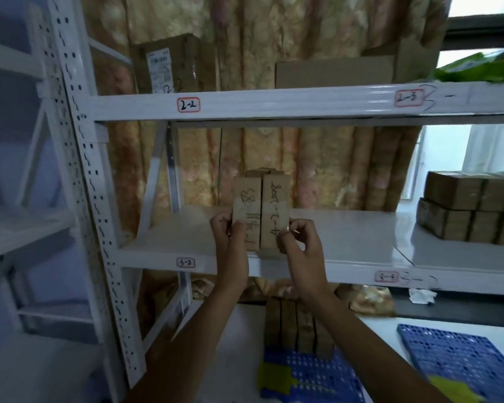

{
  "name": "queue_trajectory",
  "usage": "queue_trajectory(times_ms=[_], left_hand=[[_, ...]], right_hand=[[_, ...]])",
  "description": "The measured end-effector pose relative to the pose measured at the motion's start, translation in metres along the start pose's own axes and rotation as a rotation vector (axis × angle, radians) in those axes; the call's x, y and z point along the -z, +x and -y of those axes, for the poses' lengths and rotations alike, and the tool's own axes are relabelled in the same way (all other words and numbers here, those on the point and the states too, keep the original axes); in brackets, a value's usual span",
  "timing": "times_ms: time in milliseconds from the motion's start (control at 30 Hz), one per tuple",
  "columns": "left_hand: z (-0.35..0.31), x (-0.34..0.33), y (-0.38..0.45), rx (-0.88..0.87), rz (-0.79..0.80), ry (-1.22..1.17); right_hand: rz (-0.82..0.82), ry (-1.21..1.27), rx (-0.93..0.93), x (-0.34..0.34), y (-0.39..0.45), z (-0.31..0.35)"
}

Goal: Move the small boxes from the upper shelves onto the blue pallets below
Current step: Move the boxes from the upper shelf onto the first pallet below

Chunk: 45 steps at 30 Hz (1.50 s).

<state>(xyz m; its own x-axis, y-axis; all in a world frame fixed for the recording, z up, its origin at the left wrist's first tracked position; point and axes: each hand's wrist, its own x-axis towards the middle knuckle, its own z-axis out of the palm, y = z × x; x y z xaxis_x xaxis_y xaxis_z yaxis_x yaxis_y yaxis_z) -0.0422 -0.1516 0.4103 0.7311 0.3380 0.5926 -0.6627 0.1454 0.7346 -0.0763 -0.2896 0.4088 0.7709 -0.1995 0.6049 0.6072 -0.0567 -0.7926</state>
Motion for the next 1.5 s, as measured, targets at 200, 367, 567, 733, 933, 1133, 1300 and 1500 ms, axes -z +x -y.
queue_trajectory(times_ms=[200, 367, 567, 733, 933, 1133, 1300, 1500], left_hand=[[-0.013, -0.031, -0.077, 0.08, 0.047, -0.013], [-0.01, -0.055, -0.136, 0.121, 0.043, 0.023], [0.025, -0.055, -0.203, 0.297, 0.119, 0.064], [0.078, -0.047, -0.239, 0.459, 0.162, 0.132], [0.147, -0.038, -0.25, 0.657, 0.159, 0.202], [0.213, -0.026, -0.21, 0.701, 0.114, 0.331], [0.261, -0.014, -0.142, 0.635, 0.112, 0.424], [0.318, -0.01, -0.075, 0.653, 0.095, 0.516]], right_hand=[[-0.022, -0.025, -0.017, 0.066, -0.054, 0.017], [-0.036, 0.008, -0.108, 0.116, -0.093, 0.017], [-0.062, -0.071, -0.214, 0.157, -0.14, -0.021], [-0.097, -0.134, -0.361, 0.177, -0.171, -0.078], [-0.142, -0.134, -0.557, 0.186, -0.173, -0.153], [-0.168, -0.088, -0.744, 0.151, -0.134, -0.221], [-0.158, -0.084, -0.804, 0.106, -0.072, -0.269], [-0.179, -0.22, -0.816, 0.069, -0.007, -0.321]])
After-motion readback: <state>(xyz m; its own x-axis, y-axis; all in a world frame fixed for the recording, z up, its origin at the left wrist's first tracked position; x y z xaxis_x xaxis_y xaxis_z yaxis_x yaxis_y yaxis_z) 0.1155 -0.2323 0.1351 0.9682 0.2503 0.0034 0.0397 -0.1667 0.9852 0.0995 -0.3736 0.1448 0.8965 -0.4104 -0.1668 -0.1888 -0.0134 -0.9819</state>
